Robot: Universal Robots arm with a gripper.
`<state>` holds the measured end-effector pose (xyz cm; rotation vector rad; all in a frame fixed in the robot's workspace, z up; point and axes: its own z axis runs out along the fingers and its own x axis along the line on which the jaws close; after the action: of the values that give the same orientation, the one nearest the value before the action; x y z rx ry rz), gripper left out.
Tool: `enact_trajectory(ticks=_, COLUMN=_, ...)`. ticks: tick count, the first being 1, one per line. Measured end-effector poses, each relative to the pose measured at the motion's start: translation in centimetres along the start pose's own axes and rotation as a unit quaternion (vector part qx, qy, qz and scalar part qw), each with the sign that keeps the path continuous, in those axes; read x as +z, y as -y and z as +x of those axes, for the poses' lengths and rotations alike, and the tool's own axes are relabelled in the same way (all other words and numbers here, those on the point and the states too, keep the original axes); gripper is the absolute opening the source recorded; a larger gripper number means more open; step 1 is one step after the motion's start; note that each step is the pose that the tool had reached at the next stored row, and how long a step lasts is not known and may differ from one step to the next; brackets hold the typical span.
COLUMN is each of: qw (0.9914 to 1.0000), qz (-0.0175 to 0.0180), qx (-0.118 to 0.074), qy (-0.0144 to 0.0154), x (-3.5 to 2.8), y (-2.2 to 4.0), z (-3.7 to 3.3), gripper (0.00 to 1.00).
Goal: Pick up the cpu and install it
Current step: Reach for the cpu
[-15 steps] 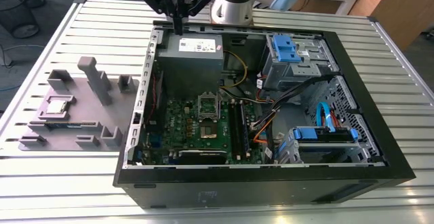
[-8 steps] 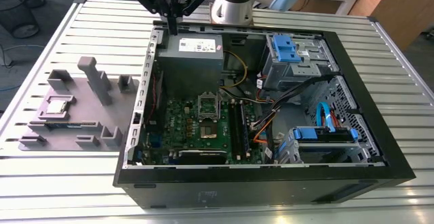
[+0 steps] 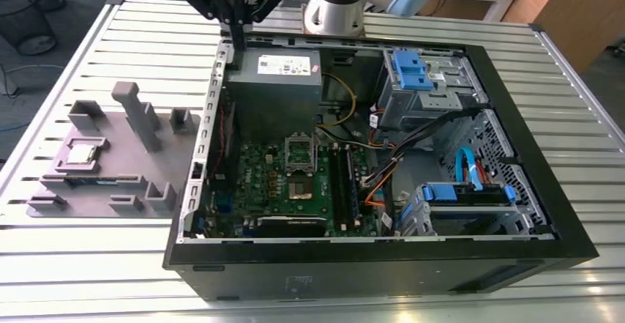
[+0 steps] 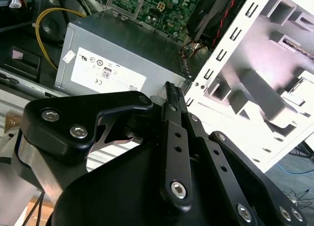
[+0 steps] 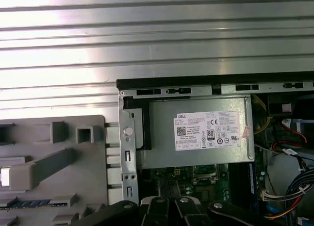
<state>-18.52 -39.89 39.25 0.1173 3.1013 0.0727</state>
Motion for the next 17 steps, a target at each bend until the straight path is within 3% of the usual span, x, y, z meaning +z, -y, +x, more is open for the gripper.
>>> enact_trajectory(ticks=7, qw=1.00000, qz=-0.0001, qx=0.000, qy=0.0015, x=-0.02, y=0.08, z=1.02, gripper=0.11)
enact_trajectory(ticks=17, qw=1.00000, qz=-0.0001, qx=0.000, qy=0.0017, x=-0.03, y=0.10, z=1.28, gripper=0.11)
